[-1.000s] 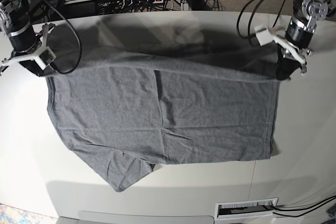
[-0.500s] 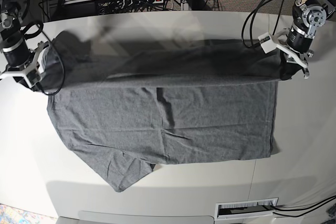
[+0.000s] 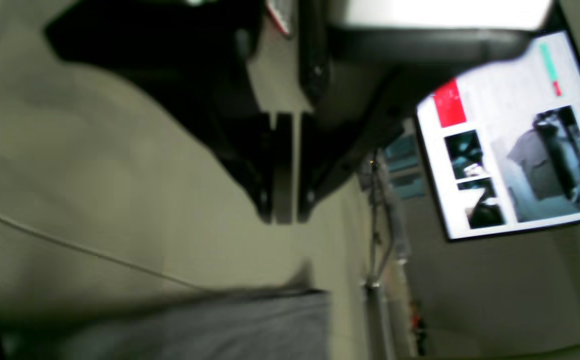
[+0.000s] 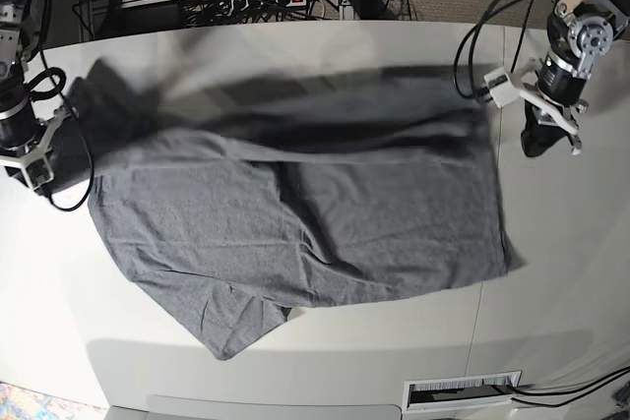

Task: Fold the T-shirt properly
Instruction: 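Lay the shirt back down and release both grippers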

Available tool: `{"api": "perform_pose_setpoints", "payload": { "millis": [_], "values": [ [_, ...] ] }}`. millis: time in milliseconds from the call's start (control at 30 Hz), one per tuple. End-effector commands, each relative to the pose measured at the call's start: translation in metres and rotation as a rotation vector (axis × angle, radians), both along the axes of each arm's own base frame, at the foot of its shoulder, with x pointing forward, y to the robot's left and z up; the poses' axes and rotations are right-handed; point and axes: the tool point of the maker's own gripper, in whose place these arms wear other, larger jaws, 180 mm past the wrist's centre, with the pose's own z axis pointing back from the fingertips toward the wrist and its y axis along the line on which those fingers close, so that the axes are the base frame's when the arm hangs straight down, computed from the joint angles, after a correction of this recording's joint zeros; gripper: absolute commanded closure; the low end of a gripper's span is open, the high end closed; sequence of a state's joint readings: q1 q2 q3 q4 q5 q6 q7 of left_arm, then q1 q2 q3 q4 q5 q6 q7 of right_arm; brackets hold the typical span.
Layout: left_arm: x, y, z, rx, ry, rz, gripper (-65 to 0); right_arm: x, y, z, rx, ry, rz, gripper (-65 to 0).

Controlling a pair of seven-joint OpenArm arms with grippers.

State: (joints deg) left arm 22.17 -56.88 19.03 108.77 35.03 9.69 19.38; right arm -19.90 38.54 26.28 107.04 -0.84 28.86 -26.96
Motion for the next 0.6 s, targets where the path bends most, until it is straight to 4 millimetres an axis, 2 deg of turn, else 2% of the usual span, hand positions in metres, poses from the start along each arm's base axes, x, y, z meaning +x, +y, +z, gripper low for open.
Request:
{"api": "perform_pose_setpoints", "payload": {
  "millis": [0, 200, 367, 567],
  "values": [
    [0.01, 0.002, 0.016, 0.008, -0.056, -0.013, 0.0, 0.008, -0.003, 0.018, -0.008, -0.053, 0.007, 0.0],
    [0.02, 0.002, 0.023, -0.032, -0.07, 0.01, 0.0, 0.012, -0.003, 0.017, 0.04, -0.069, 0.01, 0.0],
    [0.017, 0.001, 0.019, -0.082, -0.038, 0.031, 0.0, 0.015, 0.008, 0.009, 0.05, -0.048, 0.034, 0.0],
    [0.001, -0.032, 0.012, -0.171, 0.026, -0.03, 0.0, 0.019, 0.035, -0.017, 0.065, 0.025, 0.092, 0.0]
  ]
}}
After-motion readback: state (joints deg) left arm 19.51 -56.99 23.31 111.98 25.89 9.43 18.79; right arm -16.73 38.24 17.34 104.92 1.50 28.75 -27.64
